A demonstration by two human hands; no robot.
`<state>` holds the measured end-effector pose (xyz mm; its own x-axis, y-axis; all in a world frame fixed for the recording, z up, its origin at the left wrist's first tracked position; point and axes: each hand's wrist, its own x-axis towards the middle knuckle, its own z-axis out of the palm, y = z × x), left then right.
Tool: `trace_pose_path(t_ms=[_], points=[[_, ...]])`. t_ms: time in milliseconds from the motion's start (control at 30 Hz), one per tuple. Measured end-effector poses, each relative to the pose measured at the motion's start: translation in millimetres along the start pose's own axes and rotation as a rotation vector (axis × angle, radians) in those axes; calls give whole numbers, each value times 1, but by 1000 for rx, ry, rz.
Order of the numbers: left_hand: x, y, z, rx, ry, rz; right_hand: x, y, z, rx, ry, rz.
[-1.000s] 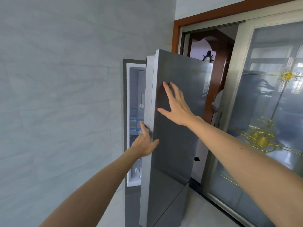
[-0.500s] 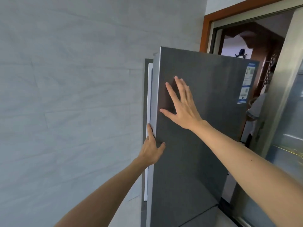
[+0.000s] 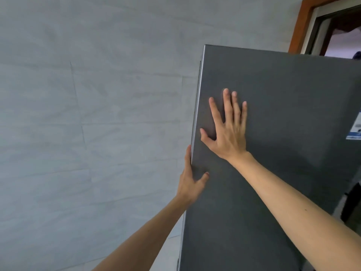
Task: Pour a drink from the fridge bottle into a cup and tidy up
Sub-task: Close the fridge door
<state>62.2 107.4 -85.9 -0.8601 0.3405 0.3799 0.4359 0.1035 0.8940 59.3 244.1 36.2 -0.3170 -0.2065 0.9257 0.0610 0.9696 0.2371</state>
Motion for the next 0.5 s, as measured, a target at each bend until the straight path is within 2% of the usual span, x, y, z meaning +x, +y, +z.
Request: trace_pose_path(t_ms=[500], points=[[54,-31,9,-95,111,31,14,6,57,-84,-13,-20]])
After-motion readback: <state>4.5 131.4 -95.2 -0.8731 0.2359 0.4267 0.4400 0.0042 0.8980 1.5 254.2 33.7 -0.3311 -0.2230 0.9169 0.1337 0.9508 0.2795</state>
